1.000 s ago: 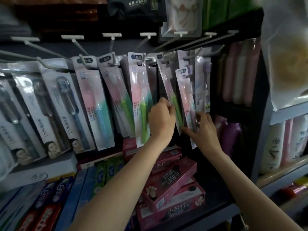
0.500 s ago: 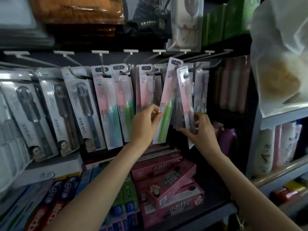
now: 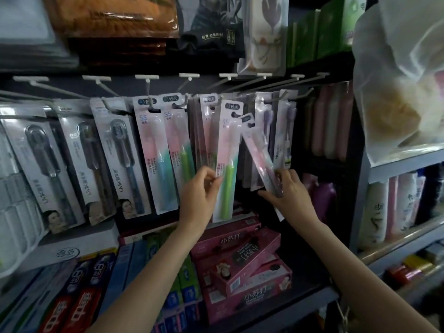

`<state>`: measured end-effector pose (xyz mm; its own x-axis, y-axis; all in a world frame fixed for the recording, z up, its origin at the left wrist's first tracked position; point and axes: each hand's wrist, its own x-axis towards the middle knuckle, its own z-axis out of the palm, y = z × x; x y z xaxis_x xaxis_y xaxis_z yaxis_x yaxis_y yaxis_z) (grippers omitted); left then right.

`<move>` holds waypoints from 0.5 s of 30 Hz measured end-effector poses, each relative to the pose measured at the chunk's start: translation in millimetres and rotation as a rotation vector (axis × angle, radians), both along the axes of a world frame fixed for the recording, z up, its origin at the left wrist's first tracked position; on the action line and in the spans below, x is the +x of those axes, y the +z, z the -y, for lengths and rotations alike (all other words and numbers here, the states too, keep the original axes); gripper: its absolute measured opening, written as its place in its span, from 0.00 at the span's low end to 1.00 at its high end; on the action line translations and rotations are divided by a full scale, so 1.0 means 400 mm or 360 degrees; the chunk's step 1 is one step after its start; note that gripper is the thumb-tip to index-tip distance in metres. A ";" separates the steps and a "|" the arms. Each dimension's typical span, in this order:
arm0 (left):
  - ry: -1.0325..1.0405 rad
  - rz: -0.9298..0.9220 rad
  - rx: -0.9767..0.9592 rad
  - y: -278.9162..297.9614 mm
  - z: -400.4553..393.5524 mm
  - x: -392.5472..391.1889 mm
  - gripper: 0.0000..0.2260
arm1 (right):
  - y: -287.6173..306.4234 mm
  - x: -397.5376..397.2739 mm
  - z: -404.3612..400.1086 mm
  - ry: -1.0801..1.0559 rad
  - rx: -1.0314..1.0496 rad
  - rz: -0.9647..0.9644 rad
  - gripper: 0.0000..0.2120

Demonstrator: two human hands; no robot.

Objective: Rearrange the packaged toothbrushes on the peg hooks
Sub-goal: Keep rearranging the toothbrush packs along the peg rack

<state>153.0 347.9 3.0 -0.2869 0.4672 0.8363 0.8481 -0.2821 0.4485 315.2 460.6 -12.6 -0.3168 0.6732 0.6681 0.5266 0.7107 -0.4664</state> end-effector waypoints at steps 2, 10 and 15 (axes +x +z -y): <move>0.0020 0.0006 0.0022 -0.015 0.017 -0.020 0.05 | 0.019 -0.010 0.002 -0.0059 0.0062 0.0120 0.30; 0.0096 -0.0038 0.0024 0.016 0.061 -0.079 0.06 | 0.127 -0.125 0.005 -0.0196 0.0045 0.0104 0.29; 0.0070 0.0003 -0.0067 0.035 0.053 -0.083 0.06 | 0.106 -0.166 0.015 -0.0185 -0.0103 0.0145 0.38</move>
<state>119.7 326.8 17.0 -0.3096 0.4889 0.8155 0.8583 -0.2255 0.4610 248.9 454.8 30.0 -0.2918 0.7496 0.5941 0.6459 0.6125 -0.4557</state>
